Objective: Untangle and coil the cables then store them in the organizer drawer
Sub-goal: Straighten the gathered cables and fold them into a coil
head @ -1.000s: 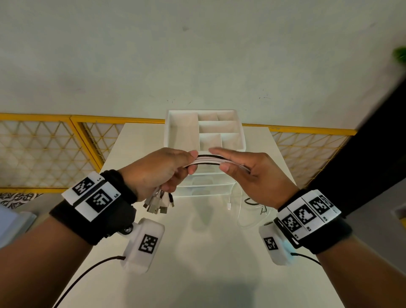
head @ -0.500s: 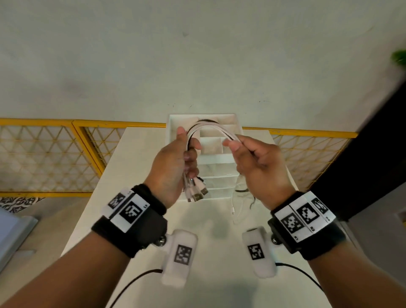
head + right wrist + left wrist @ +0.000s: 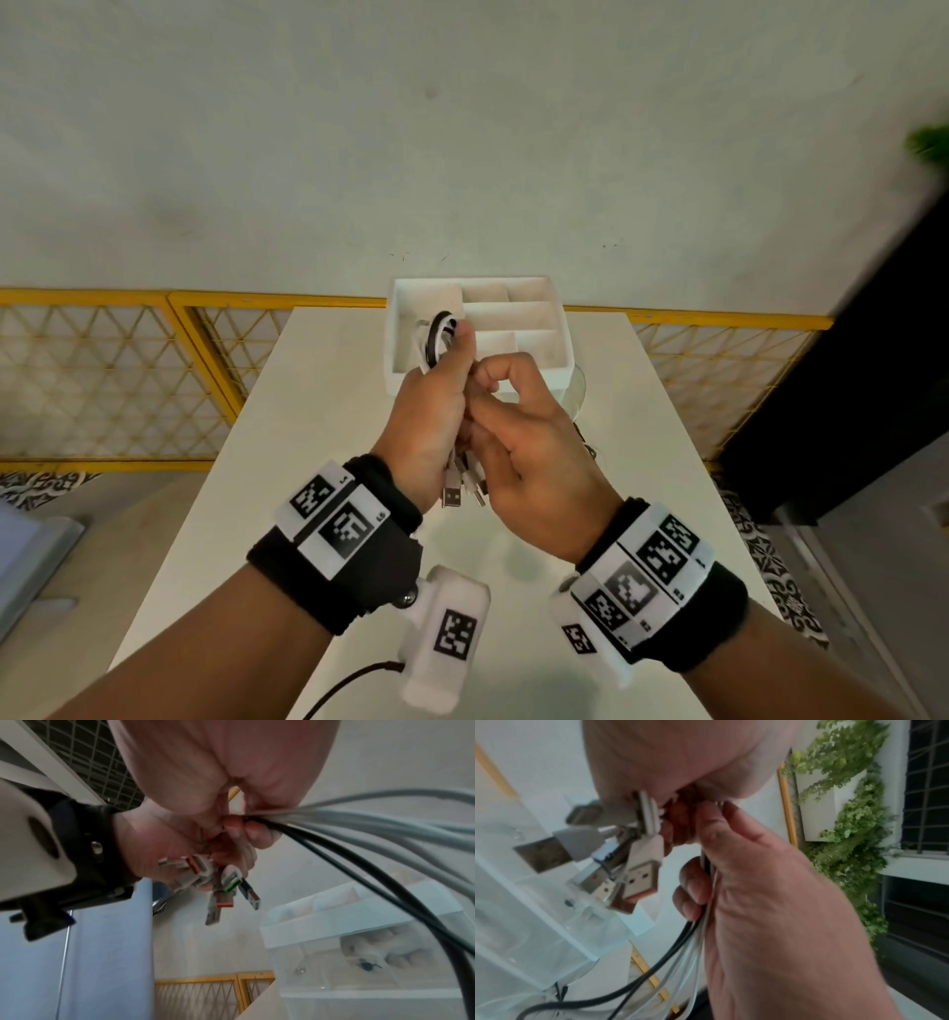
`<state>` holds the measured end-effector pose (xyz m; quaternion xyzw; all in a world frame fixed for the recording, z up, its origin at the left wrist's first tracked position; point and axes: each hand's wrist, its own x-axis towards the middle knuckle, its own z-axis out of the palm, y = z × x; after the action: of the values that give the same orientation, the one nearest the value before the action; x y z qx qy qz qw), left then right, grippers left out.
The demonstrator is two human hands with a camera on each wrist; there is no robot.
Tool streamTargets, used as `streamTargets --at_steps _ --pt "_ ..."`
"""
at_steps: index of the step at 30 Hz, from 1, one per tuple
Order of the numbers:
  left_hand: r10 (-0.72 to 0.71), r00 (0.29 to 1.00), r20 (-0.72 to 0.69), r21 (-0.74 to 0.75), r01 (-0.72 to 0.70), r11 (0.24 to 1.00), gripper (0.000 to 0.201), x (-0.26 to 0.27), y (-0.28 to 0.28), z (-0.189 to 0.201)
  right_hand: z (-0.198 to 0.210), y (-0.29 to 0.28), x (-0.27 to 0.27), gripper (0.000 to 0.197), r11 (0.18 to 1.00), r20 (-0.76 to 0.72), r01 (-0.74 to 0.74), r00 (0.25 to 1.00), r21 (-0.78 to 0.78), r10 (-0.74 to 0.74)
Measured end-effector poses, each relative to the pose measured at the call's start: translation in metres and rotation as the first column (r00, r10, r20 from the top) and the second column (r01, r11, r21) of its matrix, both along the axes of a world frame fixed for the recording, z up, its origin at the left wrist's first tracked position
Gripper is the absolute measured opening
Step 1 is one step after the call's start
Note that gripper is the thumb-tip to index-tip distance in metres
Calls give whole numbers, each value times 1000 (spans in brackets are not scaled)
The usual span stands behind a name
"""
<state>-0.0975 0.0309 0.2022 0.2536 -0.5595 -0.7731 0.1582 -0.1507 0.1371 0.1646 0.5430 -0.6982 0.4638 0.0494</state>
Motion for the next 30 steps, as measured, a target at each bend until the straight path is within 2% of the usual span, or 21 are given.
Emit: streamTargets --at_steps 5,8,10,12,15,17,18,19,20,22,24,26,30 --pt "-15 998 -60 77 19 997 36 2 -6 7 1 0 -2 34 997 35 25 999 -71 -23" --pt "9 998 -59 135 -1 991 36 -1 -10 8 -3 1 -3 37 995 70 41 997 -88 -35" --pt "21 998 -51 121 -15 993 39 -1 -14 6 -5 3 -2 36 996 107 21 994 -82 -12" --pt "4 999 -33 25 -3 1000 42 0 -17 5 -3 7 -4 27 994 151 28 988 -102 -12" --pt "-64 997 47 -276 75 958 38 4 -18 4 14 10 -17 14 969 227 187 963 -161 -148" --pt "-153 984 93 -461 179 869 34 5 -16 1 34 9 -26 45 972 166 176 975 -157 -150" --pt "-209 970 122 -529 241 814 30 4 -13 -1 44 8 -30 59 987 109 103 990 -121 -90" --pt "-251 957 149 -575 290 765 24 4 -11 -3 52 5 -33 64 998 45 29 999 -53 -26" --pt "-274 948 163 -599 316 736 17 3 -9 -4 57 2 -36 60 999 -27 -21 999 33 22" --pt "-293 942 164 -584 332 741 17 3 -9 -5 59 -2 -42 41 991 -105 -24 994 133 38" --pt "-306 938 166 -533 346 772 28 4 -10 -3 58 -3 -45 28 993 -79 11 997 118 -2" --pt "-313 934 173 -532 356 768 35 7 -11 -5 56 -3 -43 23 995 -52 46 998 88 -41" --pt "-345 924 166 -571 375 731 34 11 -13 -8 57 -2 -42 24 983 51 78 995 168 -88"
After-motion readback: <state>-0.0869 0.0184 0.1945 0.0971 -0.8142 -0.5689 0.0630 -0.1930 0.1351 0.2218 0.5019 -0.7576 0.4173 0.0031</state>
